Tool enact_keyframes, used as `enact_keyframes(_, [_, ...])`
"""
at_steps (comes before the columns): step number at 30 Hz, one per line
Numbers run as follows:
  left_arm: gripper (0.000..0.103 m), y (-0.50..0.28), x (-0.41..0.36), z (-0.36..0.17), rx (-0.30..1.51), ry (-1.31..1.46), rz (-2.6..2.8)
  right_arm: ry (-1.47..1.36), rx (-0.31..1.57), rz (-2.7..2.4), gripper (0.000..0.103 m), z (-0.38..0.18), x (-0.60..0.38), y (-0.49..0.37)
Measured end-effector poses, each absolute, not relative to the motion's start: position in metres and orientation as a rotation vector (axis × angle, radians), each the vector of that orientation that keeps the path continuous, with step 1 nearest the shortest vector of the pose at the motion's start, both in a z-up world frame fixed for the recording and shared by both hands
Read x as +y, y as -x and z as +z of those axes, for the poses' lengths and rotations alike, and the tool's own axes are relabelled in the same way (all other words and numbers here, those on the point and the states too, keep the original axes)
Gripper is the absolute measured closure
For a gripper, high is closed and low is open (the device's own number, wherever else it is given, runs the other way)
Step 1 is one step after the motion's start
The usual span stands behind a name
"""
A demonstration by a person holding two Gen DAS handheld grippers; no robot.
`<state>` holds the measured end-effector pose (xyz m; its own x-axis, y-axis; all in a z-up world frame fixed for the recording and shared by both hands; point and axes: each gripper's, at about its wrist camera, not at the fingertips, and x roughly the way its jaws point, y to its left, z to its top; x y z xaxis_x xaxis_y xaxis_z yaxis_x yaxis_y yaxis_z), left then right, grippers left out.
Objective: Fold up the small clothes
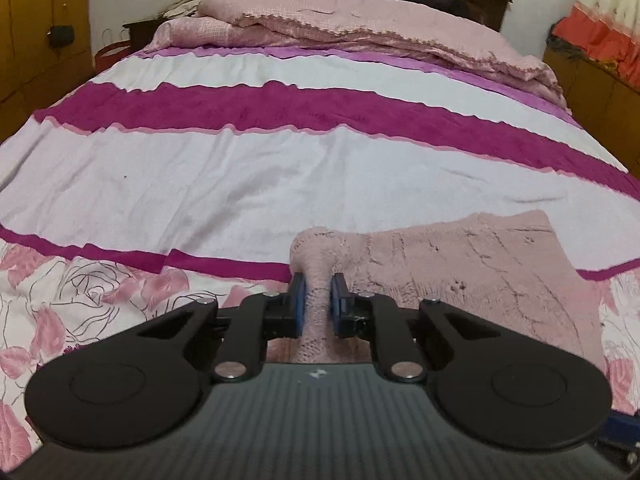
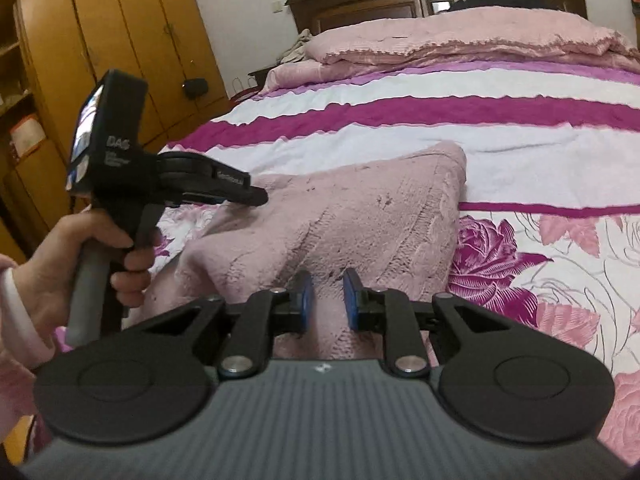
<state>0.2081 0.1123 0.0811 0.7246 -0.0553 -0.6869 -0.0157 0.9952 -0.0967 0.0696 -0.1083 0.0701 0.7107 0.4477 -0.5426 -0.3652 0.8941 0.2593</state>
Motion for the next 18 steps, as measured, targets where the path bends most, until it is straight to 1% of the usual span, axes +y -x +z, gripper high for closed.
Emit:
enact_keyframes(3, [0.087, -0.201, 0.117, 0.089, 0.767, 0.124, -0.054, -0.165, 0.633, 0.436, 0.083, 0.075, -0.12, -0.066])
enact_keyframes(5, [0.087, -0.188, 0.121, 0.098, 0.762, 0.158, -0.085, -0.184, 0.618, 0.416, 0.08, 0.08, -0.128, -0.063])
enact_keyframes(8, [0.087, -0.164, 0.125, 0.107, 0.758, 0.177, -0.114, -0.218, 0.608, 0.402, 0.08, 0.083, -0.139, -0.058])
enact_keyframes(13, [0.083, -0.117, 0.137, 0.106, 0.781, 0.273, -0.146, -0.217, 0.589, 0.383, 0.08, 0.086, -0.148, -0.047])
enact_keyframes(15, [0.08, -0.1, 0.14, 0.102, 0.79, 0.317, -0.153, -0.204, 0.583, 0.378, 0.08, 0.085, -0.148, -0.043])
enact_keyframes(16, [0.075, -0.093, 0.14, 0.1, 0.797, 0.338, -0.157, -0.198, 0.585, 0.373, 0.08, 0.084, -0.148, -0.042])
enact_keyframes(17, [0.067, -0.087, 0.14, 0.097, 0.809, 0.351, -0.164, -0.193, 0.588, 0.367, 0.08, 0.083, -0.148, -0.041])
enact_keyframes(18, [0.063, -0.082, 0.14, 0.094, 0.819, 0.358, -0.172, -0.188, 0.594, 0.362, 0.08, 0.082, -0.148, -0.04])
